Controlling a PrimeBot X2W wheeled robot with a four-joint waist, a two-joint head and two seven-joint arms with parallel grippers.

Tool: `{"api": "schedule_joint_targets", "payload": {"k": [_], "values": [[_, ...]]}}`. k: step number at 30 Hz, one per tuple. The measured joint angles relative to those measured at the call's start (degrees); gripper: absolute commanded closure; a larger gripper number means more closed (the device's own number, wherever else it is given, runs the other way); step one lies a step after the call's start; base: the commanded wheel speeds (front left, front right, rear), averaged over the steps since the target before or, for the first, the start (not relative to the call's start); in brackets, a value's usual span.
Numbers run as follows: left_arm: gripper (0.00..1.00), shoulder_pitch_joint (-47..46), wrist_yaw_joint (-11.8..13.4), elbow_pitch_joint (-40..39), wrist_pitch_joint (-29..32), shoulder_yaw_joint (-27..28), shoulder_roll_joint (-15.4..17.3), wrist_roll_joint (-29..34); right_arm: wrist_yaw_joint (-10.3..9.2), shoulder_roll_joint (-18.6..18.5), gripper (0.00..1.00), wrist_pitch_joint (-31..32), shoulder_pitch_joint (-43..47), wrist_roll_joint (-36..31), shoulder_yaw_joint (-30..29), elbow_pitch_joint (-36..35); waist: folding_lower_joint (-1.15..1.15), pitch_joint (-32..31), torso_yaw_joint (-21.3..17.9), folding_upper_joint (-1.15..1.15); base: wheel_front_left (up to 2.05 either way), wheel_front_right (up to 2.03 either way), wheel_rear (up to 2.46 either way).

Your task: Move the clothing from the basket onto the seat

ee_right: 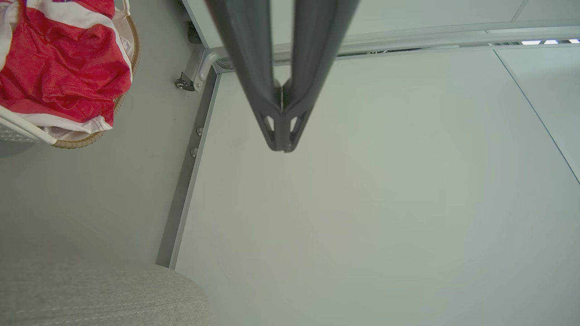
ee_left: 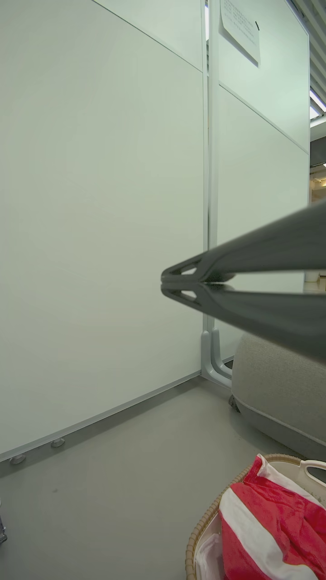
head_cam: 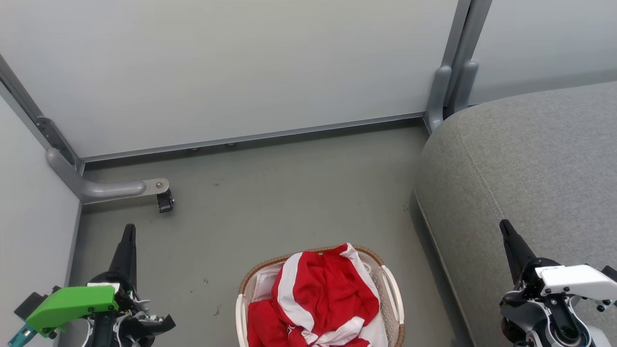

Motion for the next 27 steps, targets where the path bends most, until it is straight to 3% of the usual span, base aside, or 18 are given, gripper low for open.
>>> {"api": "schedule_joint_targets", "payload": {"k": [27], "values": [[1.0, 0.0, 0.0, 0.0, 0.0, 0.0, 0.0, 0.0, 0.0, -0.01, 1.0, 0.0, 0.0, 0.0, 0.0, 0.0, 0.0, 0.0, 0.0, 0.0, 0.0, 0.0, 0.0]]}}
